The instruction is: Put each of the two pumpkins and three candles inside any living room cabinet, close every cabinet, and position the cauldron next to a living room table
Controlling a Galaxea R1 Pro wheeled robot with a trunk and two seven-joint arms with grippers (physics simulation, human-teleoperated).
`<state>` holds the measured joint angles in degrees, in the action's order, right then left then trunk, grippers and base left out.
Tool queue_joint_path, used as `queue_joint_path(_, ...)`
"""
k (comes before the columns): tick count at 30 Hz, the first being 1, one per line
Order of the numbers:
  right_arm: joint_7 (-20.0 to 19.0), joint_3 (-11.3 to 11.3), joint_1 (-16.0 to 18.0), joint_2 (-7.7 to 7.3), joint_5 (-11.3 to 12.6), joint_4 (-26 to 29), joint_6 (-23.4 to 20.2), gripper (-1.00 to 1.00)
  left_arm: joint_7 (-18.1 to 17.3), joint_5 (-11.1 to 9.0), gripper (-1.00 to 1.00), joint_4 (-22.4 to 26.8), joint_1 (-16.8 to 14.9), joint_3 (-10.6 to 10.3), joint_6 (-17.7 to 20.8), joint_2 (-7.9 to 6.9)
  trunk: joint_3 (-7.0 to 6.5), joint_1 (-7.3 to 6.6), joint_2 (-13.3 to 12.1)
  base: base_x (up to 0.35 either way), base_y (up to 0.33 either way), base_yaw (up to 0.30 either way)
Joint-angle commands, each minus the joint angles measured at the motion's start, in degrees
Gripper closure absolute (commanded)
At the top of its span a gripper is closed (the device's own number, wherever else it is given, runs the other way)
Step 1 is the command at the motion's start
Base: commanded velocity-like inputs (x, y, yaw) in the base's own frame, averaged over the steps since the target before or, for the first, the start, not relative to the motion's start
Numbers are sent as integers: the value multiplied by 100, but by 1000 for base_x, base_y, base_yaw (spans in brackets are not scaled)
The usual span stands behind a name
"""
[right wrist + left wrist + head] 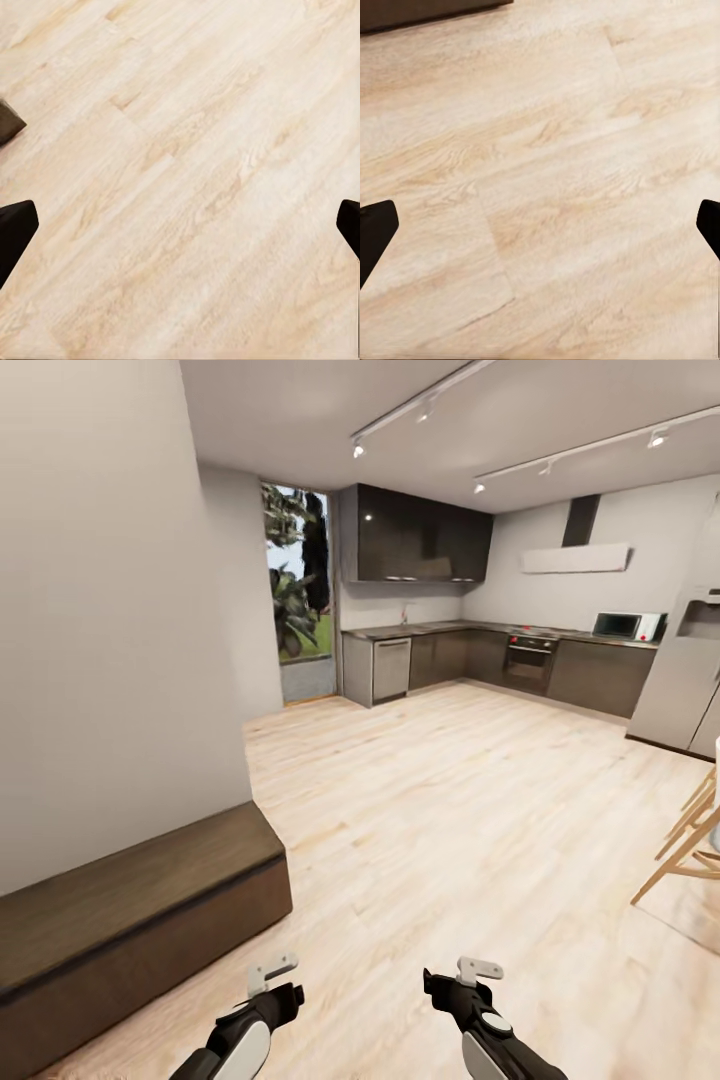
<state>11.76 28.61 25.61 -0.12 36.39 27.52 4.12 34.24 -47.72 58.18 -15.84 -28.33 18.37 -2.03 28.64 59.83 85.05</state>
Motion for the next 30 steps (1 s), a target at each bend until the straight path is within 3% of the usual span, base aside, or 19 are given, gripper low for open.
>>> queue_joint_path(1, 37, 48, 4, -5, 61, 3, 33, -100, 47, -35, -100, 9, -7, -18, 10, -7, 11, 0, 4, -5, -321, 245)
queue_joint_path(14, 42, 48, 5, -5, 60, 7, 27, -100, 46, -37, -100, 9, -7, -12, 4, -7, 70, 0, 4, -1, -300, 245)
queue_joint_path(30, 40, 48, 3, -5, 52, 7, 27, -100, 47, -61, -100, 9, -7, -6, 0, -9, 143, 0, 4, 0, -17, 245)
